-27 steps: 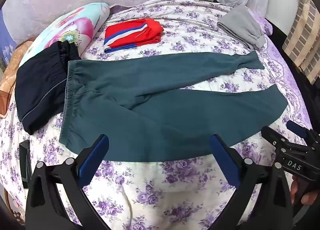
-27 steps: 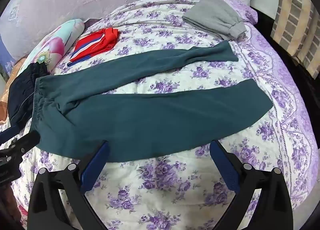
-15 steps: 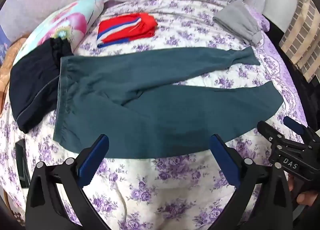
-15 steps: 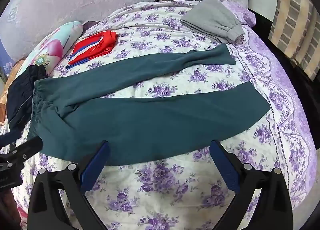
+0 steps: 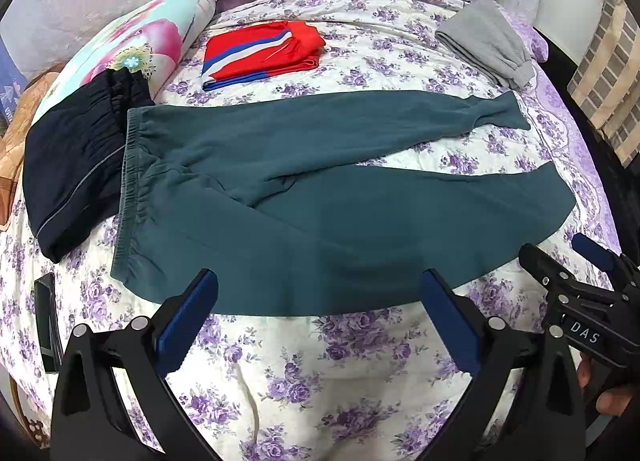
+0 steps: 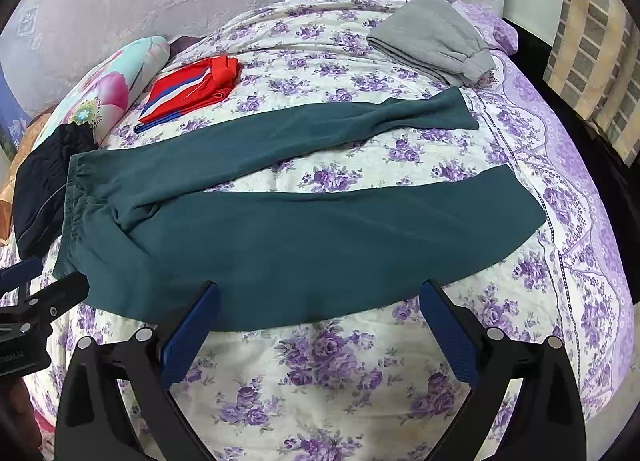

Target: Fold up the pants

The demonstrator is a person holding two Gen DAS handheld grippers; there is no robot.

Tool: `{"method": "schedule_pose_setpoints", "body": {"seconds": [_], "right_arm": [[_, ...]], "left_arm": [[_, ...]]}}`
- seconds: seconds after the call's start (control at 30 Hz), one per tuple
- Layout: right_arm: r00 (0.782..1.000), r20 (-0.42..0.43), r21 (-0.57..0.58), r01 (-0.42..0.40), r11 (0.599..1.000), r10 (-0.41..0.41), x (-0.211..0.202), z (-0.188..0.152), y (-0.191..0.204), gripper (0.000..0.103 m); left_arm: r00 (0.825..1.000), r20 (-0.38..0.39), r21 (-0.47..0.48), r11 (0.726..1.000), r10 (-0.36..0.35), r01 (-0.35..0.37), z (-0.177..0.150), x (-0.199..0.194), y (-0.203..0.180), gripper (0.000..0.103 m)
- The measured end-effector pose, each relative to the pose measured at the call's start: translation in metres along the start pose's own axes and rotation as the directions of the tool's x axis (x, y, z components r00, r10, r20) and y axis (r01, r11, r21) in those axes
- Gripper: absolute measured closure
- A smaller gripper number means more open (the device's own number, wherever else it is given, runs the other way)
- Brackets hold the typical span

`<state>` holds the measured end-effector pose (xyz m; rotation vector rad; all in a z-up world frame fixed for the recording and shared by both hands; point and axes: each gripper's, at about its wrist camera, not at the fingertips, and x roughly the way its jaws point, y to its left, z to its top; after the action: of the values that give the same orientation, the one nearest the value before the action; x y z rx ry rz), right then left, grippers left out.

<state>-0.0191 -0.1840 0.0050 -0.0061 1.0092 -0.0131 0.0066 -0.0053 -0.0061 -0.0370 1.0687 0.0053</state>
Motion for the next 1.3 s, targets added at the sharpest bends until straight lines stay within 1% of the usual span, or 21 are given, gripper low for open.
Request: {"method": "schedule_pose_setpoints", "body": {"seconds": [0.53,1.13,1.17,1.3], "right_arm": [[1.000,0.006,-0.003,-0.004,1.000,0.004,-0.002,0.000,0.001,0.004],[1.000,0.005,-0.001,-0.007,1.000,0.007,-0.002,-0.002,0.000,0.004],[1.000,0.006,-0.002,-0.007,1.000,0.007,-0.002,-0.002,0.000,0.004],[1.000,0.005,-0.001,-0.006,1.000,0.006,-0.002,-0.002,0.000,0.004]], "left_arm": [[0.998,0.041,0.011,0.999,0.039,-0.040,0.002,-0.010,-0.003,0.005],[0.998,0.045,0.011,0.999,0.040,-0.041,0.006,-0.013,0.000,0.005],[0.998,0.047,0.010,0.999,0.041,-0.042,0.002,-0.012,-0.004,0.005],[0.998,0.046,0.010,0.999,0.043,-0.043,0.002,-0.012,-0.003,0.005]]}}
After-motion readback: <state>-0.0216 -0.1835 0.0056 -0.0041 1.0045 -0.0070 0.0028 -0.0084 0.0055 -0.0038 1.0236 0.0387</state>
